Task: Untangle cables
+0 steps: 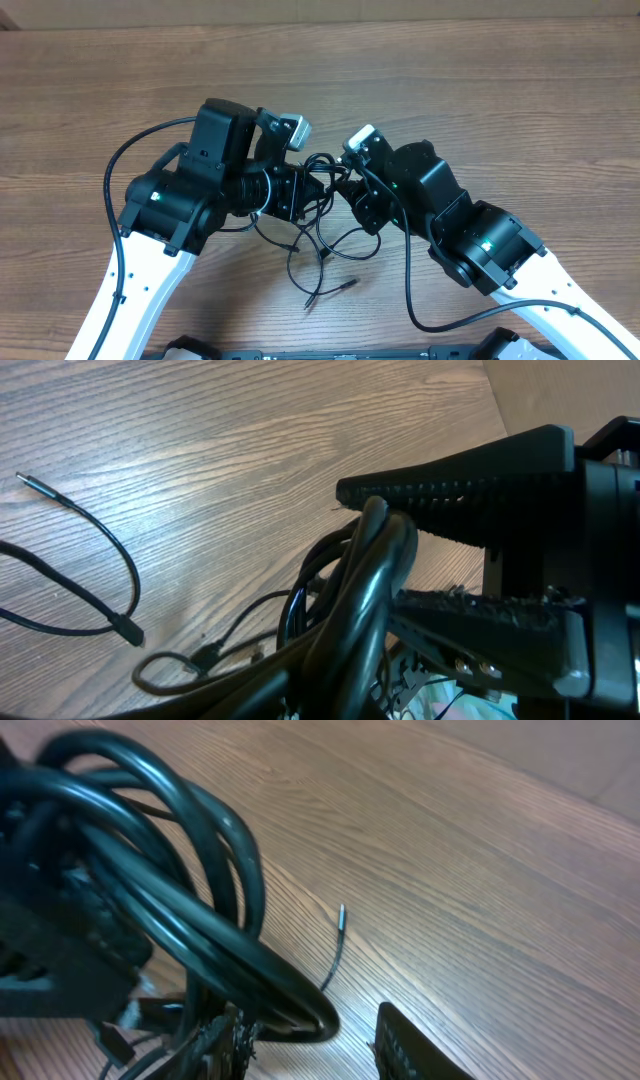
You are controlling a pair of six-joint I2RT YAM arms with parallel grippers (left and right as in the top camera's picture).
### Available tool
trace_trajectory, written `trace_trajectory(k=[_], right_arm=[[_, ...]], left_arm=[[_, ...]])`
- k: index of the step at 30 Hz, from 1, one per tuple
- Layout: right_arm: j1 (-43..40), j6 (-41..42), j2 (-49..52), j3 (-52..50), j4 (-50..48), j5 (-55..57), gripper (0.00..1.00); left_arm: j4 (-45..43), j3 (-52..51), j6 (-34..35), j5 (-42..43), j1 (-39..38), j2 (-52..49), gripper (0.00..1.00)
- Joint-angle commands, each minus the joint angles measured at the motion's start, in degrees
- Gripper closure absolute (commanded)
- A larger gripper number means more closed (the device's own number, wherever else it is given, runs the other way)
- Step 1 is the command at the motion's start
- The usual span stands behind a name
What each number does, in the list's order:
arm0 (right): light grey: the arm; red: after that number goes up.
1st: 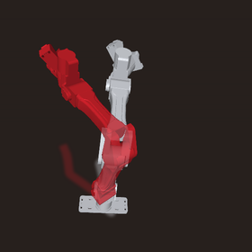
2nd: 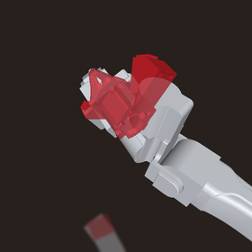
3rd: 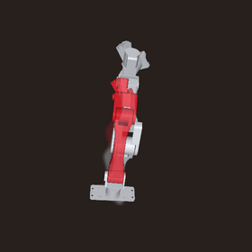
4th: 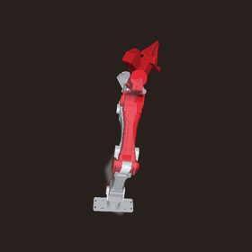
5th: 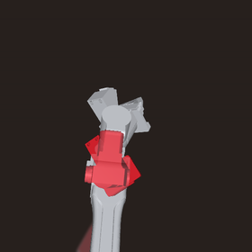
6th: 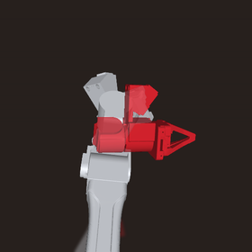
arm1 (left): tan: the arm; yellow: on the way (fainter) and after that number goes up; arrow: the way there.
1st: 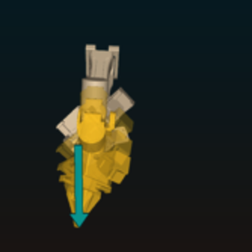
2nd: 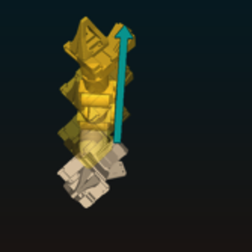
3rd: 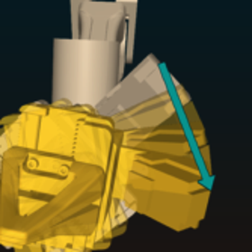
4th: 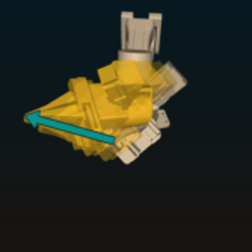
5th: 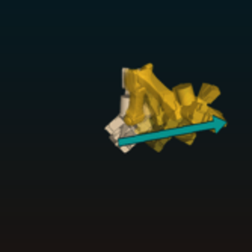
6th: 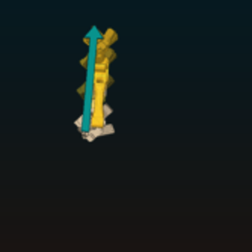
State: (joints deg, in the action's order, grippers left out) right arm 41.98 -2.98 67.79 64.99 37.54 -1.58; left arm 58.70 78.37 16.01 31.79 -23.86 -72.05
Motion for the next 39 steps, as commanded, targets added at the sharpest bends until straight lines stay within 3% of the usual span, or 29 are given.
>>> trace_trajectory(k=[1,14,24,27,34,39], right_arm=[[0.3,1.1,0.1,1.4,-2.6,-4.5,0.61],[0.3,1.4,0.1,1.4,-8.9,-4.2,0.62],[0.3,1.6,0.1,1.4,-12.4,1.3,0.63],[0.3,6.6,0.2,1.4,-12.0,8.6,0.62],[-0.3,16.6,0.2,1.4,-9.8,22.6,0.47],[-3.0,23.4,0.2,1.4,-6.5,25.1,0.35]], left_arm=[[-0.4,1.6,-1.4,4.2,-0.2,0.2,0.96],[0.7,1.6,-1.2,7.1,-0.7,0.2,0.96],[0.8,1.6,-1.2,7.1,-4.1,0.2,0.96],[0.9,1.6,-1.3,7.1,-4.4,0.2,0.96],[1.1,1.6,-1.9,7.2,-4.4,0.2,0.96],[1.8,1.6,-2.8,7.2,-4.4,0.2,0.96]])
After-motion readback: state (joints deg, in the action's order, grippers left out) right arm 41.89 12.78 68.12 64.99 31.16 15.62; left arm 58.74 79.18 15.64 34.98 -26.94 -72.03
